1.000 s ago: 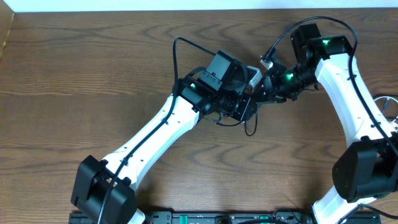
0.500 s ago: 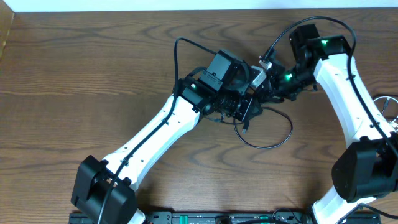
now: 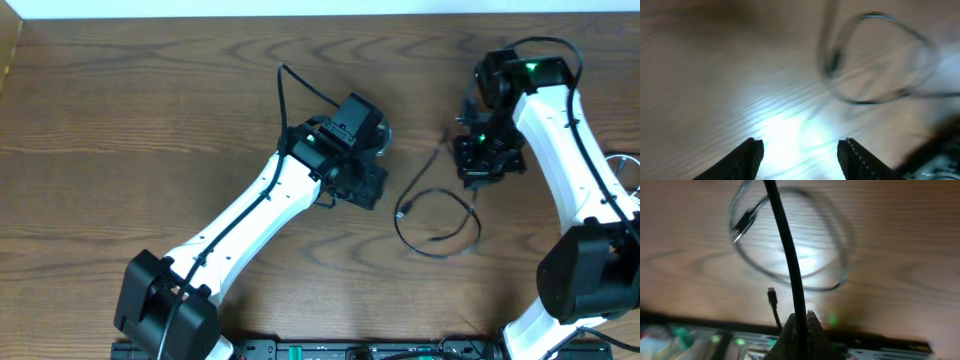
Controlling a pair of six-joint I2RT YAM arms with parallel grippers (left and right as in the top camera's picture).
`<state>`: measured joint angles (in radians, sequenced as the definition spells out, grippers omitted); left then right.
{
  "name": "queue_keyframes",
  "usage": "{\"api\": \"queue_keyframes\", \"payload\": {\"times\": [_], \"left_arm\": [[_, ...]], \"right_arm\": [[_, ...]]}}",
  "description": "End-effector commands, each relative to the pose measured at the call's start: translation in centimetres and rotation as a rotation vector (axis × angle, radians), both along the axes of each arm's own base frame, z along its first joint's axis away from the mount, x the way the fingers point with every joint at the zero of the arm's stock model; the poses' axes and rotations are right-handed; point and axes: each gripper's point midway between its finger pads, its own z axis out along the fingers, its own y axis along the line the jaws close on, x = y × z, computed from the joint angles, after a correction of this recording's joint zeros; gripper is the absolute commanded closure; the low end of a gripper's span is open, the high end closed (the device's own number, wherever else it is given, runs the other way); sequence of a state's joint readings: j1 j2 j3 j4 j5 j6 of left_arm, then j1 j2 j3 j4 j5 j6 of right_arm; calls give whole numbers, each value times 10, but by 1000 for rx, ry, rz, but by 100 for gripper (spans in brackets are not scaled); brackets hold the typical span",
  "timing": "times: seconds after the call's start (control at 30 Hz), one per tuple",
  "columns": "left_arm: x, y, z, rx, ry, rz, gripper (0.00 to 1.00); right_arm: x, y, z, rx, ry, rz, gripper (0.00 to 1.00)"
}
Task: Untangle cables
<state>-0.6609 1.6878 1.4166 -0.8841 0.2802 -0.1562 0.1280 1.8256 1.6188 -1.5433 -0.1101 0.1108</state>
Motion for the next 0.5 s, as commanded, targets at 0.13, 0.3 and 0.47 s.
{"api": "queue_keyframes", "payload": {"times": [0.13, 0.3, 0.47], "left_arm": [[27, 62, -9, 177, -29, 183, 47], [36, 82, -10, 185, -14, 244, 47], [36, 89, -10, 193, -2, 261, 47]], "right_arm": [[-22, -42, -30, -203, 86, -67, 99], [-41, -46, -60, -220, 140, -110, 99], [-58, -50, -81, -233, 185, -142, 99]]}}
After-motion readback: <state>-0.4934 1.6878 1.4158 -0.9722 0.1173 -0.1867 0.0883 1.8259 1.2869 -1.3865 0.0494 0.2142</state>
